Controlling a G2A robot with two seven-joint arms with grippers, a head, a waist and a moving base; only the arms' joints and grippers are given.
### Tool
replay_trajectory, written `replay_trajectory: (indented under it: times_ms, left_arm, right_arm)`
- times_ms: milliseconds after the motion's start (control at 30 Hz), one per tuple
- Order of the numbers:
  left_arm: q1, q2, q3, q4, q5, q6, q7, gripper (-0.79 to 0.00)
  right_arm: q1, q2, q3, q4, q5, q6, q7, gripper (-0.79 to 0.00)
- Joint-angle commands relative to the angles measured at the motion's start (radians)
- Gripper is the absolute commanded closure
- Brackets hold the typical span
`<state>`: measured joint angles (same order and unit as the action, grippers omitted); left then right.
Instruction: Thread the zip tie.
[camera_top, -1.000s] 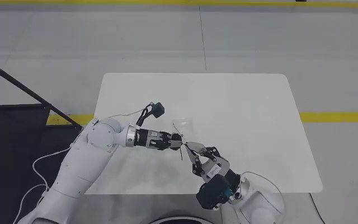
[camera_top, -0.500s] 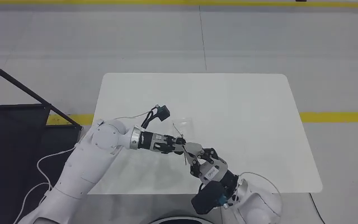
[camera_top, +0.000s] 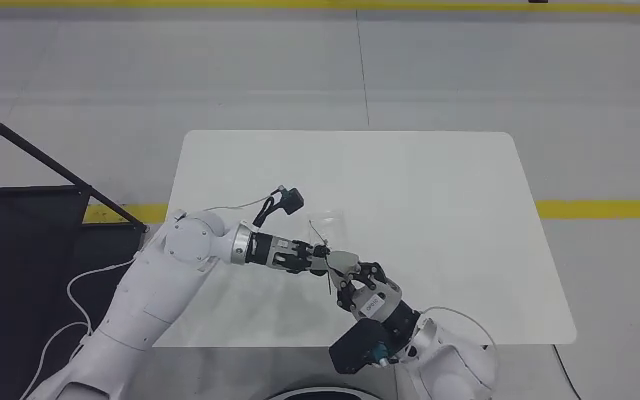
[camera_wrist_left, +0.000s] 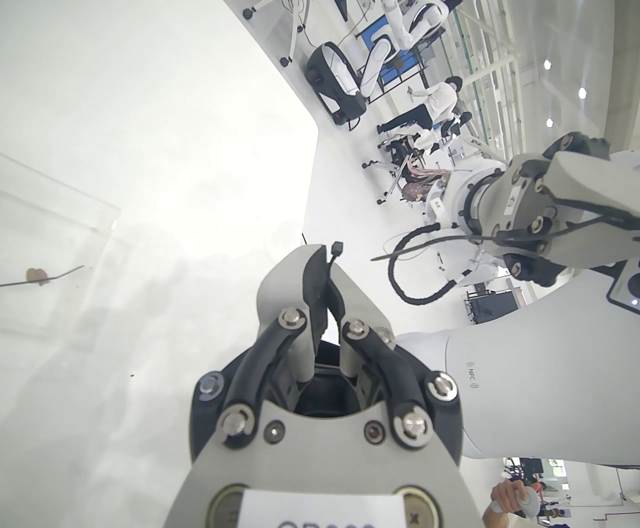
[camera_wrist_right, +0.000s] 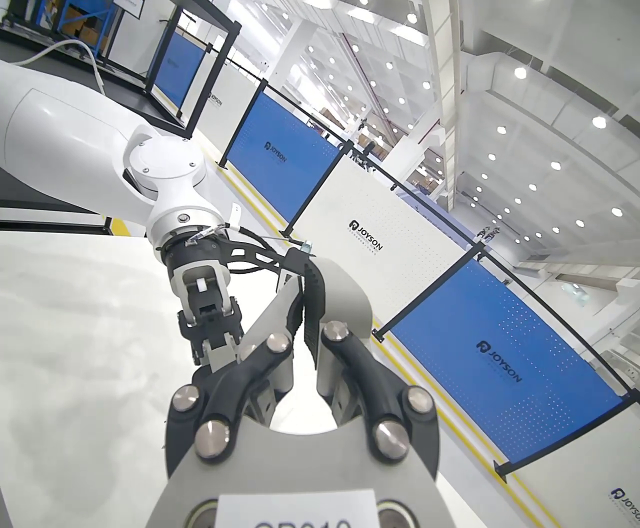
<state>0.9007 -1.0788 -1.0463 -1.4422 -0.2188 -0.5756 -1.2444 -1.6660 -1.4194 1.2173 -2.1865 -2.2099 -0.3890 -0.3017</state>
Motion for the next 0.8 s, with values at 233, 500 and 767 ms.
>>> replay_trajectory:
  times_ms: [233,500,767]
  left_arm:
    - [0.0,0.0,0.0,0.0,0.0,0.0,0.0,0.0]
    - [0.0,0.0,0.0,0.0,0.0,0.0,0.0,0.0]
    - [0.0,0.0,0.0,0.0,0.0,0.0,0.0,0.0]
  right_arm:
    - [0.013,0.011,-0.014,0.007,0.005,0.017,0.026,0.0]
    - [0.018,0.02,-0.022,0.008,0.008,0.031,0.045,0.0]
    - [0.028,0.029,-0.028,0.013,0.016,0.039,0.057,0.0]
